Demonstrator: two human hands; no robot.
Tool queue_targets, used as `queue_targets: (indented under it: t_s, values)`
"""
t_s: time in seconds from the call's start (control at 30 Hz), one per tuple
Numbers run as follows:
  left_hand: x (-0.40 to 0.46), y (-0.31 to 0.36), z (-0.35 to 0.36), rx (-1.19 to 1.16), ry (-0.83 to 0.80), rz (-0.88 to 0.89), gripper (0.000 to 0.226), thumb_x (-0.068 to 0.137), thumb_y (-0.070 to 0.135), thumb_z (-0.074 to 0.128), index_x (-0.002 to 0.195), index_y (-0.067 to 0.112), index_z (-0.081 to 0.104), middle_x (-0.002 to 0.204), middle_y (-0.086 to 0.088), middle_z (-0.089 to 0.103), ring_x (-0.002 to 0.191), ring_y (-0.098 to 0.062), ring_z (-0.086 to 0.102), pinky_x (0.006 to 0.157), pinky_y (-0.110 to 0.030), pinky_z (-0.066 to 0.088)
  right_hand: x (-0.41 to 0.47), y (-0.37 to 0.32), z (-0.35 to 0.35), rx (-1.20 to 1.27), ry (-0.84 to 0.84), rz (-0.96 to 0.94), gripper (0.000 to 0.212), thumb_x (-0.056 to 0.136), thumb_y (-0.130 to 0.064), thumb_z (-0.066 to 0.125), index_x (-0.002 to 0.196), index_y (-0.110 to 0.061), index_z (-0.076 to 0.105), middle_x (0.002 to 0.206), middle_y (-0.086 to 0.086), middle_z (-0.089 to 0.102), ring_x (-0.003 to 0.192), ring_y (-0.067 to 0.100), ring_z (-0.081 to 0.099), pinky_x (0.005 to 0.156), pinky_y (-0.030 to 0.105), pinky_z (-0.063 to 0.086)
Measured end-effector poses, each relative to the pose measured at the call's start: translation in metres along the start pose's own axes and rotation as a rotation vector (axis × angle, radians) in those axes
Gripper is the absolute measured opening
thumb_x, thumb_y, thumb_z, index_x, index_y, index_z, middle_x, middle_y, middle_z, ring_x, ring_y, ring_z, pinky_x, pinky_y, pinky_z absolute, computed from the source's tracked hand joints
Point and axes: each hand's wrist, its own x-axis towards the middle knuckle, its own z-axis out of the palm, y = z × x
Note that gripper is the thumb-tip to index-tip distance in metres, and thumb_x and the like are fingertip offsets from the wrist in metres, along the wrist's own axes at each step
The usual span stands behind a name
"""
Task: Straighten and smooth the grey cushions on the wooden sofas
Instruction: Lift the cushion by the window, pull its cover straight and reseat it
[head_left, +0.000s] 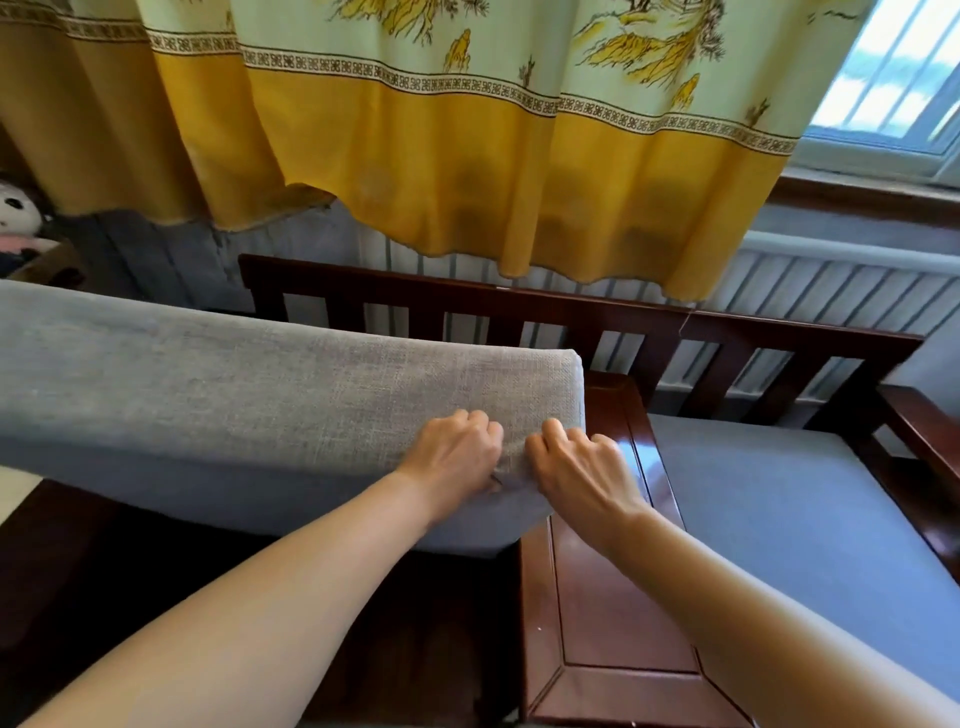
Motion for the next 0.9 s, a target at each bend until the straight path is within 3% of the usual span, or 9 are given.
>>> queue_targets:
  t_s: [0.07, 0.2, 0.27, 0.33, 0.53, 0.8, 0.9]
  values:
    - [0.007, 0.001, -0.006, 0.046, 0.043, 0.001, 0.005, 0.085, 0.004, 0.058, 0.089, 0.003, 0.061, 0.089, -0.015, 0.063, 0.082, -0.031, 0.065, 0.056, -0.034, 0.05, 0.008, 0.005, 0.003, 0.006, 0.013, -0.035, 0.017, 0.049, -0.004, 0.067, 0.053, -0.012, 0.053, 0.052, 0.004, 0.048, 0.033, 0.019, 0.046, 0.036, 0.02, 0.023]
    - [0.029, 0.002, -0.004, 0.124, -0.048, -0.004, 0.03, 0.095, -0.001, 0.029, 0.114, 0.002, 0.053, 0.117, -0.014, 0.057, 0.107, -0.032, 0.056, 0.078, -0.039, 0.046, 0.029, 0.019, 0.001, -0.053, -0.044, -0.107, 0.024, 0.045, -0.005, 0.08, 0.053, -0.011, 0.058, 0.049, 0.004, 0.051, 0.033, 0.018, 0.048, 0.043, 0.015, 0.013]
    - [0.038, 0.0, -0.008, 0.156, -0.08, 0.036, 0.03, 0.095, -0.001, 0.031, 0.113, 0.002, 0.055, 0.117, -0.014, 0.059, 0.107, -0.033, 0.057, 0.078, -0.039, 0.045, 0.038, 0.025, -0.002, -0.1, -0.187, -0.26, 0.004, 0.078, -0.007, 0.065, 0.081, -0.007, 0.063, 0.076, 0.007, 0.063, 0.062, 0.022, 0.063, 0.044, 0.021, 0.011]
    - [0.04, -0.003, -0.01, 0.185, -0.132, 0.086, 0.03, 0.095, 0.0, 0.033, 0.111, 0.002, 0.058, 0.115, -0.013, 0.061, 0.106, -0.033, 0.058, 0.076, -0.038, 0.045, 0.042, 0.031, -0.003, -0.129, -0.259, -0.324, 0.023, 0.094, -0.003, 0.04, 0.098, -0.011, 0.061, 0.095, 0.002, 0.065, 0.082, 0.023, 0.063, 0.044, 0.025, 0.015]
    - [0.036, 0.006, -0.031, 0.287, -0.244, 0.142, 0.029, 0.092, 0.003, 0.038, 0.106, 0.005, 0.064, 0.112, -0.012, 0.064, 0.103, -0.033, 0.06, 0.068, -0.034, 0.037, 0.034, 0.031, -0.014, -0.142, -0.246, -0.412, 0.028, 0.098, -0.006, 0.034, 0.099, -0.015, 0.061, 0.093, -0.002, 0.066, 0.076, 0.02, 0.059, 0.044, 0.026, 0.017]
    - [-0.026, 0.029, -0.038, 0.303, -0.287, 0.227, 0.029, 0.09, 0.005, 0.042, 0.106, 0.006, 0.066, 0.113, -0.014, 0.065, 0.105, -0.035, 0.06, 0.075, -0.035, 0.044, -0.026, -0.008, -0.026, -0.046, -0.271, -0.374, 0.027, 0.094, -0.006, 0.04, 0.099, -0.015, 0.064, 0.095, 0.002, 0.068, 0.087, 0.025, 0.065, 0.045, 0.024, 0.017]
    - [-0.061, 0.041, -0.034, 0.284, -0.285, 0.272, 0.029, 0.092, 0.007, 0.042, 0.109, 0.005, 0.065, 0.114, -0.014, 0.064, 0.107, -0.035, 0.06, 0.077, -0.036, 0.045, -0.057, -0.035, -0.033, -0.003, -0.296, -0.304, 0.026, 0.092, -0.007, 0.042, 0.1, -0.015, 0.065, 0.098, 0.003, 0.069, 0.091, 0.027, 0.065, 0.049, 0.025, 0.025]
